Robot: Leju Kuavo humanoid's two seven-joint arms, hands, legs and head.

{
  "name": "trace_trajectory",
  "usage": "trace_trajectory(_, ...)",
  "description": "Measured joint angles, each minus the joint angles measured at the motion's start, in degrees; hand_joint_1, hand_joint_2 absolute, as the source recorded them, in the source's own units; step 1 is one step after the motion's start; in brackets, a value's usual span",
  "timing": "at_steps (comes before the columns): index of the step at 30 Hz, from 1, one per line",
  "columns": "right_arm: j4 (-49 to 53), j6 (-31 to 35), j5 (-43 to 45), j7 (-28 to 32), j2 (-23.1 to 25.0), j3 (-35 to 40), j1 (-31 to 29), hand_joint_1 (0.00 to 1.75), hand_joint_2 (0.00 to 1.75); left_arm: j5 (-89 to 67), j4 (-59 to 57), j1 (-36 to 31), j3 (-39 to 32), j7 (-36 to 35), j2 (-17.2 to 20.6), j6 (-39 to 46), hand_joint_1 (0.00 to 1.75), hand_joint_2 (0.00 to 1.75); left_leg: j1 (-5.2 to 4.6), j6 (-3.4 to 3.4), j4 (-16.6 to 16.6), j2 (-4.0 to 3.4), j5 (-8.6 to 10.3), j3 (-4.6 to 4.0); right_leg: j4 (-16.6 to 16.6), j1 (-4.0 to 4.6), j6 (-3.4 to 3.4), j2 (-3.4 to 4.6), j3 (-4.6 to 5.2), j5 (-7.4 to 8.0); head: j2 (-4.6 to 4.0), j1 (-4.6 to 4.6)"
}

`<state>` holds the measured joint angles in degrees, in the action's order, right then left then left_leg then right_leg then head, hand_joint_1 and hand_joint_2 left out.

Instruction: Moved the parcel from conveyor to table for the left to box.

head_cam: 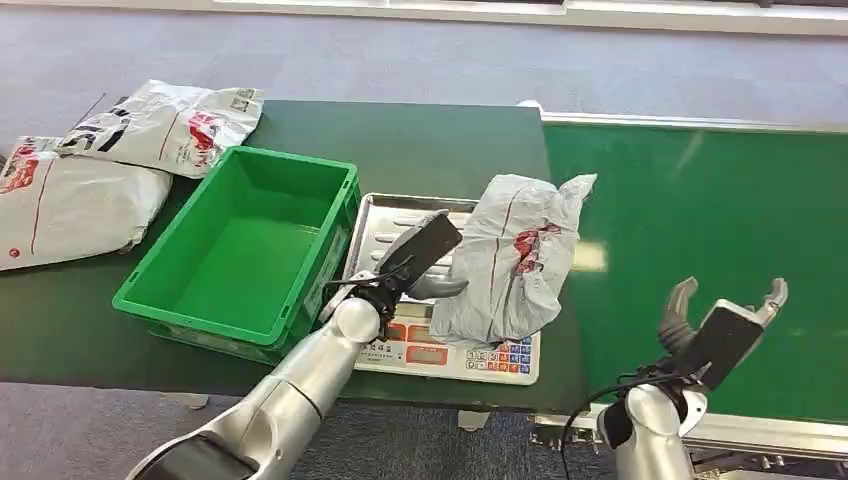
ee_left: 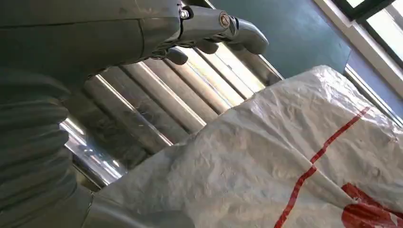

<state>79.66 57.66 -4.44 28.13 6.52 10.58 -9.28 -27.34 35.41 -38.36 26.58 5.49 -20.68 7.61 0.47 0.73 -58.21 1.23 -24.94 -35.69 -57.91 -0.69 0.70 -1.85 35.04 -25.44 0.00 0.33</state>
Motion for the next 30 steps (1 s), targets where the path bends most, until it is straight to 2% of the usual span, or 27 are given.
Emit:
trace_trajectory(6,2.7,0.0,-0.7,0.81,-0.4,-1.1,1.36,0.0,1.75,2.11,-0.94,-0.08,2.01,-0.85,-0.22,0.42,0.0,1.75,0.0,0.0,-0.01,-0.03,0.01,0.02,0.0,0.0,0.0,-0.03,-0.05,0.01,-0.02,0.0)
trace_trajectory(9,6.79,-0.02,-2.16,1.53,-0.4,-2.66,2.72,0.0,1.75,7.18,-1.38,-0.07,5.74,-1.97,-0.31,0.25,0.0,1.75,-0.01,-0.01,-0.02,0.0,0.0,0.01,0.0,-0.01,0.0,-0.05,-0.03,0.0,0.0,0.0)
trace_trajectory(11,10.24,-0.04,-3.13,1.95,-0.4,-4.29,3.83,0.0,1.75,14.12,-1.44,0.29,9.45,1.3,-0.33,-0.48,0.0,1.75,-0.03,-0.04,-0.02,0.0,-0.03,0.0,0.0,-0.03,0.01,-0.06,-0.04,-0.01,0.0,0.0)
trace_trajectory(13,14.33,-0.09,-3.58,1.86,-0.11,-6.99,5.43,0.0,1.75,22.59,-0.09,1.82,12.78,6.77,-0.57,2.75,0.0,1.75,-0.08,-0.13,-0.01,0.0,-0.11,-0.02,0.0,-0.08,0.07,-0.05,-0.05,-0.06,0.0,0.0)
trace_trajectory(15,16.91,-0.09,-3.8,1.81,0.11,-9.16,6.58,0.0,1.75,26.94,1.35,2.78,14.95,9.39,-0.61,5.77,0.0,1.75,-0.1,-0.11,-0.01,-0.01,-0.15,-0.01,0.0,-0.11,0.09,0.0,-0.03,-0.07,0.0,0.0)
trace_trajectory(26,20.7,-0.09,-4.13,2.05,0.92,-13.1,8.02,0.0,1.75,28.96,3.72,3.48,20.29,10.64,-0.64,9.29,0.02,1.75,-0.1,-0.14,-0.01,-0.08,-0.15,0.09,0.0,-0.11,0.13,0.0,-0.13,-0.09,0.0,0.0)
trace_trajectory(27,20.7,-0.09,-3.96,2.08,0.94,-13.46,8.02,0.0,1.75,28.38,3.69,3.43,21.31,9.99,-0.64,9.92,0.59,1.75,-0.1,-0.14,-0.01,-0.07,-0.15,0.09,0.0,-0.12,0.13,-0.01,-0.14,-0.09,0.0,0.0)
trace_trajectory(28,20.72,-0.09,-3.74,2.08,0.96,-13.81,8.0,0.0,1.75,27.98,3.52,3.33,22.51,9.36,-0.64,10.27,1.41,1.75,-0.1,-0.14,-0.01,-0.06,-0.15,0.1,0.0,-0.12,0.13,-0.02,-0.14,-0.09,0.0,0.0)
trace_trajectory(29,20.7,-0.09,-3.48,2.1,0.96,-14.12,7.98,0.0,1.75,27.78,3.3,3.24,23.82,8.68,-0.64,10.47,1.41,1.75,-0.11,-0.15,-0.01,-0.05,-0.15,0.1,0.0,-0.12,0.13,-0.02,-0.15,-0.09,0.0,0.0)
trace_trajectory(30,20.7,-0.09,-3.1,2.1,0.96,-14.36,7.97,0.0,1.75,27.74,3.01,3.15,25.08,8.08,-0.64,10.58,1.75,1.75,-0.11,-0.15,-0.02,-0.06,-0.16,0.1,0.0,-0.12,0.13,-0.01,-0.15,-0.09,0.0,0.02)
